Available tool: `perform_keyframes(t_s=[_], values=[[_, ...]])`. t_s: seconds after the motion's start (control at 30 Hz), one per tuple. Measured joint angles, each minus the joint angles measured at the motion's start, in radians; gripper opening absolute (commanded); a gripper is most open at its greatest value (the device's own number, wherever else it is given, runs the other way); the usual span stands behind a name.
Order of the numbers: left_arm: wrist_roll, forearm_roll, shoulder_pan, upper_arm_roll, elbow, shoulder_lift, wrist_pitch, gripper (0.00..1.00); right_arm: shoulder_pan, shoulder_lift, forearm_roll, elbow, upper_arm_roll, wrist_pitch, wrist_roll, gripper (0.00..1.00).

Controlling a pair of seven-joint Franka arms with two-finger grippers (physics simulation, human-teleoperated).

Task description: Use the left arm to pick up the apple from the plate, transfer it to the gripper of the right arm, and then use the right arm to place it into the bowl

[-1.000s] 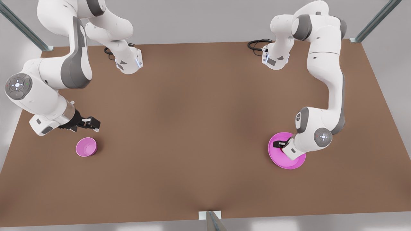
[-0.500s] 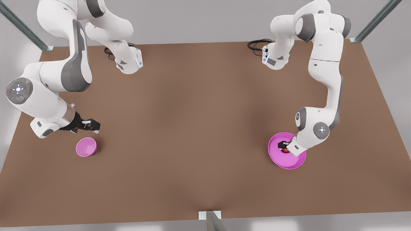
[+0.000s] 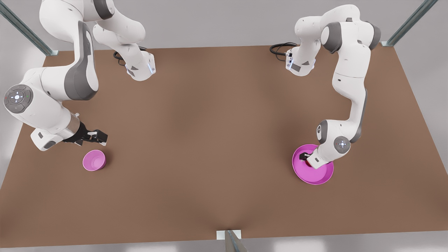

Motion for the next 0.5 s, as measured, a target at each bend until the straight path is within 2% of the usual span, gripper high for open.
perform_keyframes(t_s=[0.1, 0.27, 0.5], values=[[0.008, 0.0, 0.001, 0.0, -0.004, -0.002, 0.009, 0.9, 0.001, 0.0, 0.001, 0.0, 0.0, 0.0, -0.001, 1.0], [0.018, 0.0, 0.001, 0.006, -0.005, -0.001, 0.017, 0.81, 0.012, 0.0, 0.002, 0.013, 0.01, -0.006, 0.0, 1.0], [0.022, 0.005, -0.001, 0.006, -0.005, 0.007, 0.027, 0.76, 0.017, 0.012, 0.007, 0.028, 0.018, -0.021, 0.002, 1.0]])
